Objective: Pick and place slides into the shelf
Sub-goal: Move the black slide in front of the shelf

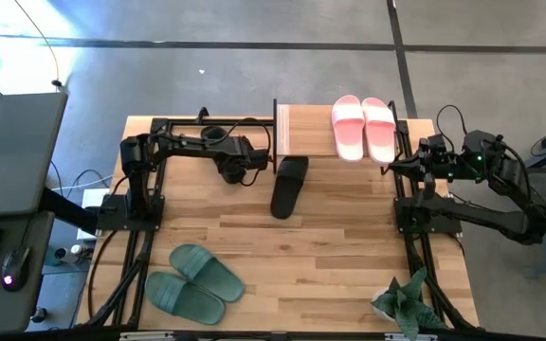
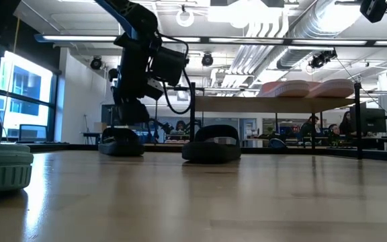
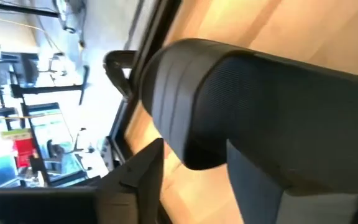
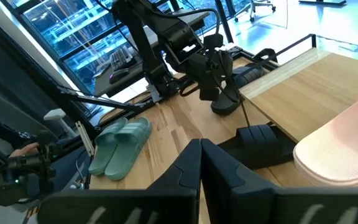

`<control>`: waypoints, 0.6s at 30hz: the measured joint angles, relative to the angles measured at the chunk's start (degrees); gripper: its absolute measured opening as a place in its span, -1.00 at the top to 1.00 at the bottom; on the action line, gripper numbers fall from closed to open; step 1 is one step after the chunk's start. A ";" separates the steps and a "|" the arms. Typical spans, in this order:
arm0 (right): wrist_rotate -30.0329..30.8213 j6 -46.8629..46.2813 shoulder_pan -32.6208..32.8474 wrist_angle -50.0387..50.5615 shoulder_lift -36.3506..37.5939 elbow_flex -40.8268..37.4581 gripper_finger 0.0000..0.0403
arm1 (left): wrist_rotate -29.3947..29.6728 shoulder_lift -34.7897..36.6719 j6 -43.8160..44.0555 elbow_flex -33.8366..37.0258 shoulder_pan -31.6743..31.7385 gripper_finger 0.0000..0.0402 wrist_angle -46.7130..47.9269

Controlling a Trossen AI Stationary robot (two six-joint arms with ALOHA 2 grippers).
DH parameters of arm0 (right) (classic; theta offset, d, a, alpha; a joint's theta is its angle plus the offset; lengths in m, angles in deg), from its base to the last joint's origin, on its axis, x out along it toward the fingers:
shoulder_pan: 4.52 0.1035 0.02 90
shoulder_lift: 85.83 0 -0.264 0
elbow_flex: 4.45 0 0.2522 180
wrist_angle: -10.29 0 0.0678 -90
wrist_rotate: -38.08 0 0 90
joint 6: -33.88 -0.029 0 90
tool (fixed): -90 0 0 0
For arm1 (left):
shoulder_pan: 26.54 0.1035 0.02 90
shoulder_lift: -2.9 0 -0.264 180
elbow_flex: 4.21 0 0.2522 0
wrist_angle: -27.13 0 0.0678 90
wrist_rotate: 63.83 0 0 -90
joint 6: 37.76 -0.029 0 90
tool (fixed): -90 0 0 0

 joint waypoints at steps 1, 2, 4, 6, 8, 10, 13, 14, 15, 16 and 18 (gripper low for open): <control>0.00 0.00 0.02 0.00 0.00 0.00 1.00 | 0.40 0.00 0.00 0.00 0.02 0.13 0.12; -0.02 0.00 0.00 0.00 0.00 0.00 1.00 | 0.49 0.00 -0.01 0.00 0.22 0.08 0.27; -0.14 0.00 0.02 0.00 0.00 0.00 1.00 | 0.35 0.00 -0.30 0.00 1.02 0.01 0.43; -0.38 -0.01 0.00 0.00 0.00 0.00 1.00 | 0.03 0.02 -0.26 0.41 2.17 -0.05 0.61; -0.51 -0.02 0.01 0.00 0.00 0.00 1.00 | -0.18 0.02 -0.24 1.37 3.42 -0.08 0.71; -0.57 -0.02 0.00 0.00 0.00 0.00 1.00 | -0.27 0.02 -0.24 2.31 4.51 -0.09 1.00; -0.56 0.02 0.02 0.00 0.00 0.00 1.00 | -1.03 0.02 -0.46 3.84 5.40 -0.10 0.45; -0.55 0.04 0.02 0.00 0.00 0.00 1.00 | -1.00 0.02 -0.76 4.33 5.42 -0.10 -0.18; -0.55 0.04 0.00 0.00 0.00 0.00 1.00 | -0.92 0.02 -1.31 4.78 5.39 -0.10 -1.02; -0.55 0.05 0.00 0.00 0.00 0.00 1.00 | -0.63 0.02 -1.68 5.23 5.27 -0.10 -1.84; -0.48 0.06 0.01 0.00 0.00 0.00 1.00 | 0.08 0.02 -1.83 5.74 5.22 -0.10 -2.86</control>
